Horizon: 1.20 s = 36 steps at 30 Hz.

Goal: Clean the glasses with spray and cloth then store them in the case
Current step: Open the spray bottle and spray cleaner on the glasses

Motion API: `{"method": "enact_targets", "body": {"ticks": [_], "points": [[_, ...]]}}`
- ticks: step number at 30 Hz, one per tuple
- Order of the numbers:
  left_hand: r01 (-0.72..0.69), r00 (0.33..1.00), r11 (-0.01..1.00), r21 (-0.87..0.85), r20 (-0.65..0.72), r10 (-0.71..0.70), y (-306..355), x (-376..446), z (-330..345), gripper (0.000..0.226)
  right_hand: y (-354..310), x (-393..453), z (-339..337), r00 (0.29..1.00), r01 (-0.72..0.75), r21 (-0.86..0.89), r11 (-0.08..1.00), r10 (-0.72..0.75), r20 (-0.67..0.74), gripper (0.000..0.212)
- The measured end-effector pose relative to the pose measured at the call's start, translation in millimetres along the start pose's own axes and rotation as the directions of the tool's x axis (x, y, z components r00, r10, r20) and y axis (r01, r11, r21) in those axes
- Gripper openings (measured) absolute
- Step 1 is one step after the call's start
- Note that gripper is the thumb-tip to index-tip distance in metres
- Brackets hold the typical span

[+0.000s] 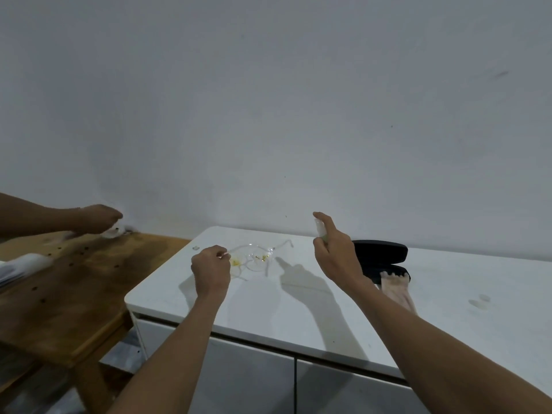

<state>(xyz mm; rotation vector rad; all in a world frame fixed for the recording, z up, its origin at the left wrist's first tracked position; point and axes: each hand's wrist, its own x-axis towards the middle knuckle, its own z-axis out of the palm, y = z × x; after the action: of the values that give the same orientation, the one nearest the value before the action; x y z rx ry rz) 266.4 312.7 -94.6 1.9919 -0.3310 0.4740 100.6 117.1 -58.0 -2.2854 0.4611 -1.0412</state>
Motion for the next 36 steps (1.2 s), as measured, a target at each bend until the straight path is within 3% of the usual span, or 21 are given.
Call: {"method": "enact_targets", "body": {"ticks": [4,8,12,16,26,36], "points": [[0.130,0.991,0.980,-0.148,-0.011,-0.133,4.0,6.6,3.5,0.011,9.8,-10.8,2.0,0.998,-0.061,-0.059,0.996,0.059,-0.030,0.051],[0.182,0.983,0.956,-0.231,0.008,-0.186,7.7,12.7,5.3,0.012,10.3,-17.2,11.2,0.997,-0.003,-0.074,0.997,0.008,0.072,0.041],[0.169,0.985,0.944,-0.283,0.012,-0.172,17.9,15.4,4.1,0.014,-2.0,-15.5,23.5,0.987,0.096,-0.057,0.994,-0.087,0.133,0.039],[0.130,0.991,0.927,-0.351,0.029,-0.128,33.1,14.2,-2.1,0.017,-14.2,-9.6,35.9,0.981,0.172,-0.050,0.984,-0.167,0.098,0.037],[0.104,0.994,0.910,-0.402,0.056,-0.089,49.9,16.6,-9.7,0.010,-26.0,2.2,44.3,0.985,0.171,-0.039,0.984,-0.173,-0.029,0.041],[0.096,0.995,0.915,-0.393,0.068,-0.075,50.9,14.3,-9.8,0.009,-25.2,5.2,44.5,0.980,0.192,-0.088,0.977,-0.195,-0.030,0.043]]}}
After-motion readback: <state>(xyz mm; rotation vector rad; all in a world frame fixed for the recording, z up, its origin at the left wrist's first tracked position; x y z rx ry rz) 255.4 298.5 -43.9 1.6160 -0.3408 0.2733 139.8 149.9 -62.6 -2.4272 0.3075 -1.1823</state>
